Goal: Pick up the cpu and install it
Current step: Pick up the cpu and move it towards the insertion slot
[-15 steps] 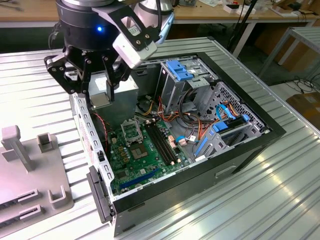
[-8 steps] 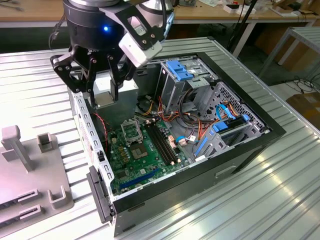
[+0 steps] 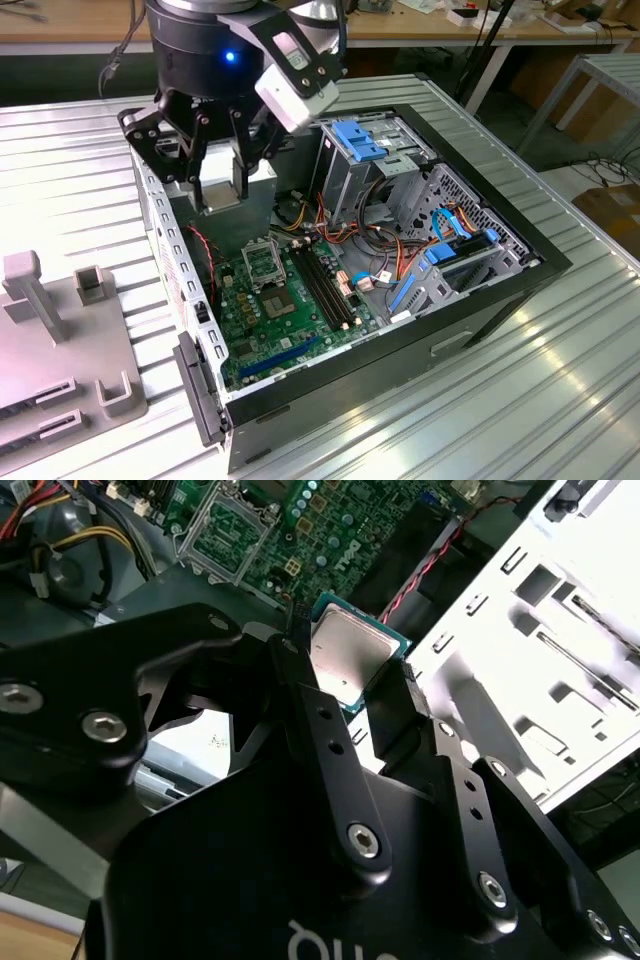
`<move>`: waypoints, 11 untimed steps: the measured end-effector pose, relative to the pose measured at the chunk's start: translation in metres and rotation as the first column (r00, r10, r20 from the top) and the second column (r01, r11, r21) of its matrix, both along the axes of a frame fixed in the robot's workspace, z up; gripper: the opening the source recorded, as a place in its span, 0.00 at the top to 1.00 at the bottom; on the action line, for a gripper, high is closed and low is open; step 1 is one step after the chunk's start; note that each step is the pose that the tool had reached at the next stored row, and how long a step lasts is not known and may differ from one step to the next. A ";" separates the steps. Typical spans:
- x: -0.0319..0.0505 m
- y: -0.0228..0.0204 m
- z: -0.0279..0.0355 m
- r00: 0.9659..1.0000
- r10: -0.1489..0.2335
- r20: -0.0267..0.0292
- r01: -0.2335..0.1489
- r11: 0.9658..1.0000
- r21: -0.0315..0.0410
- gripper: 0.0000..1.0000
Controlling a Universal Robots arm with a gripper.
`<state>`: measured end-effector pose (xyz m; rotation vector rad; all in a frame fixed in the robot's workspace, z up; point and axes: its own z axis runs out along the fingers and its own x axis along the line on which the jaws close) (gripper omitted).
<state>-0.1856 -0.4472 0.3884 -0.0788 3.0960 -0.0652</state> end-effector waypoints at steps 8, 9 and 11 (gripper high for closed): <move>0.0207 0.0004 -0.0003 1.000 0.000 0.000 0.000 1.000 -0.001 0.53; 0.0235 0.0004 -0.0004 1.000 0.000 0.000 0.000 1.000 -0.001 0.53; 0.0294 0.0004 -0.0005 1.000 0.000 0.000 0.000 1.000 -0.001 0.53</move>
